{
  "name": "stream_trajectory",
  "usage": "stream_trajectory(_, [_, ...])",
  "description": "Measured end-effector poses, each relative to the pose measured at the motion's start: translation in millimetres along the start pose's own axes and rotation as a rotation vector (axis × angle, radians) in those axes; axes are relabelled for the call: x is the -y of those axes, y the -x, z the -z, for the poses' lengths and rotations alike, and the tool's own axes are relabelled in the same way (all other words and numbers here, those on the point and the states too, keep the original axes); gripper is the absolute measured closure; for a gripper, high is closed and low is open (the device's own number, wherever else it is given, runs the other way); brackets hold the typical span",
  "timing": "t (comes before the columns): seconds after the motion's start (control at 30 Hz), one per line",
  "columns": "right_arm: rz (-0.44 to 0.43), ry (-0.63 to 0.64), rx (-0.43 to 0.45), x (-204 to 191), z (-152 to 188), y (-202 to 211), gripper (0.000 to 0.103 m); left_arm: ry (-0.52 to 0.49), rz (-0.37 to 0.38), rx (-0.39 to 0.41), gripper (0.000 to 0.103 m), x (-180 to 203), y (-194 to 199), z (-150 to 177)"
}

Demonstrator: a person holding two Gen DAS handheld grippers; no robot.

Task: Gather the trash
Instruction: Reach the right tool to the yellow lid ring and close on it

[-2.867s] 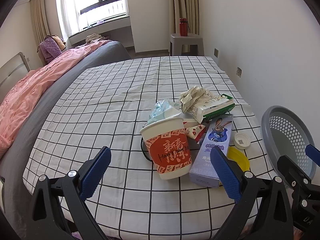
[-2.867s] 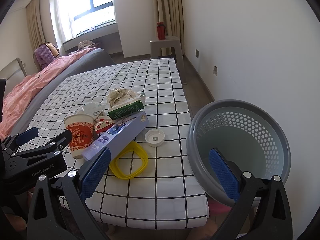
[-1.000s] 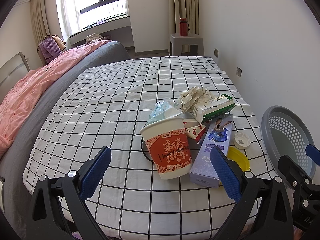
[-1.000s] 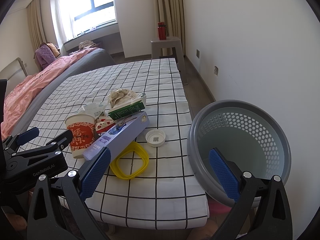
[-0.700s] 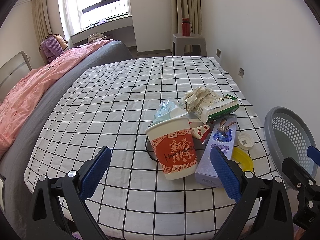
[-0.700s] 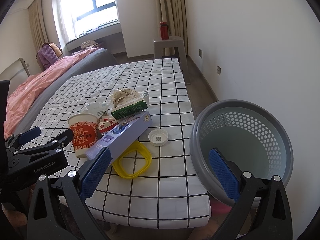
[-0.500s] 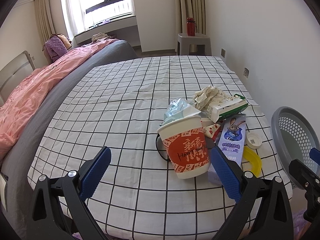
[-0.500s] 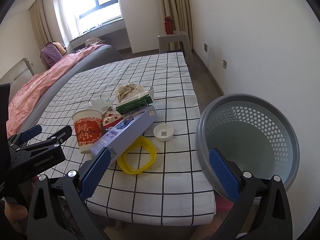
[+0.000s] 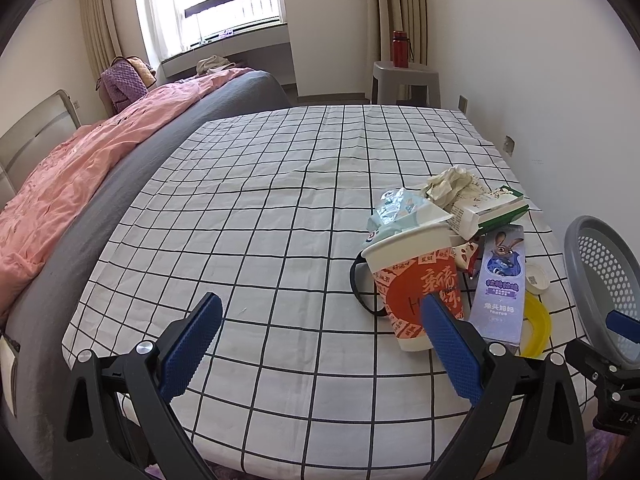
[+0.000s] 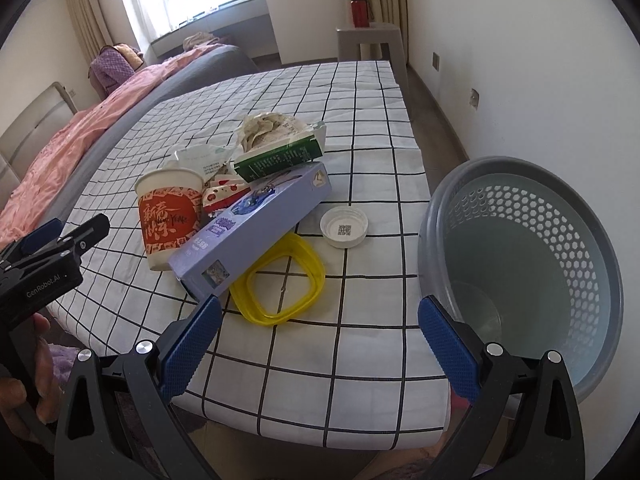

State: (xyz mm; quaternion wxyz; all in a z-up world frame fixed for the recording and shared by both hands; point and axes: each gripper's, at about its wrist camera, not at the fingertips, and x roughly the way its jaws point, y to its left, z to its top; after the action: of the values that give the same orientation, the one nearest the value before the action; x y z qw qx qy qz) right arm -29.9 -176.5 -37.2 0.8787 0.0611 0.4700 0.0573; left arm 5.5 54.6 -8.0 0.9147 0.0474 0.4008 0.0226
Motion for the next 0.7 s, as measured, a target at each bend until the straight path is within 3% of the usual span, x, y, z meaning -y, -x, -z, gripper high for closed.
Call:
stream_trajectory(0.37, [-0.026,0.128,-0.087,-15,-4,-38,0.006,0.020,0.011,-0.031,0.008,-11,-10,1])
stream_trajectory(0.7, [-0.005,0.188,-0.099,-26,-10,-59,0.007,0.015,0.024,-0.054,0.008,-8,-16,2])
